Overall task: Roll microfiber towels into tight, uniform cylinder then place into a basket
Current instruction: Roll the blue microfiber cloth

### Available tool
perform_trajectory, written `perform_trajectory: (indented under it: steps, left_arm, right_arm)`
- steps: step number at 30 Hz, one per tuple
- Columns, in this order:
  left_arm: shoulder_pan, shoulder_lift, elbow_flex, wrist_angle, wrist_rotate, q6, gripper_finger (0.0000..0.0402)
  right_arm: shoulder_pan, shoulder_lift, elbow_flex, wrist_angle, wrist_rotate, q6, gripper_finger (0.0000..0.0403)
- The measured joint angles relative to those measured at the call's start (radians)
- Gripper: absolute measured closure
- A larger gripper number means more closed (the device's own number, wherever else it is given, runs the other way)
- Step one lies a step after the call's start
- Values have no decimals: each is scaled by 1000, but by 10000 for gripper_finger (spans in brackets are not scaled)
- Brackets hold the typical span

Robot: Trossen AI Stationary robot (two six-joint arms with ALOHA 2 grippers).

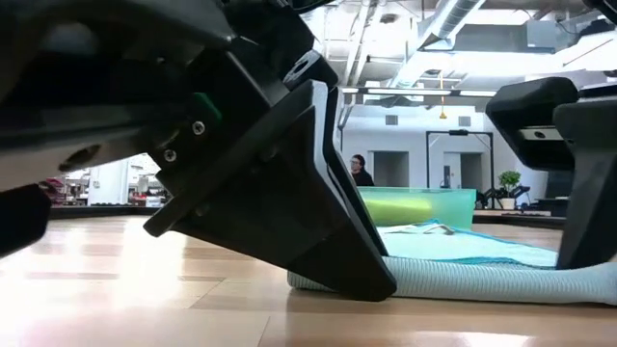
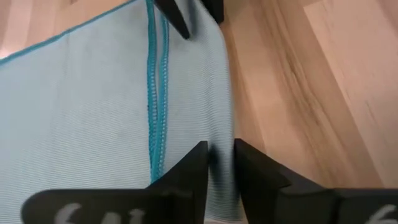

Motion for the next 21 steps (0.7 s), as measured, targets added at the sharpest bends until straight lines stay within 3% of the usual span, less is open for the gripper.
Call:
perform_trajectory:
  steps: [7, 21]
  left_arm:
    - [0, 1, -1, 2, 20, -16, 367]
    - [-2, 3, -2, 0, 21, -34, 396]
  right_arm:
    - [6, -53, 1, 11, 20, 3, 244]
    - [49, -18, 1, 4, 35, -100, 269]
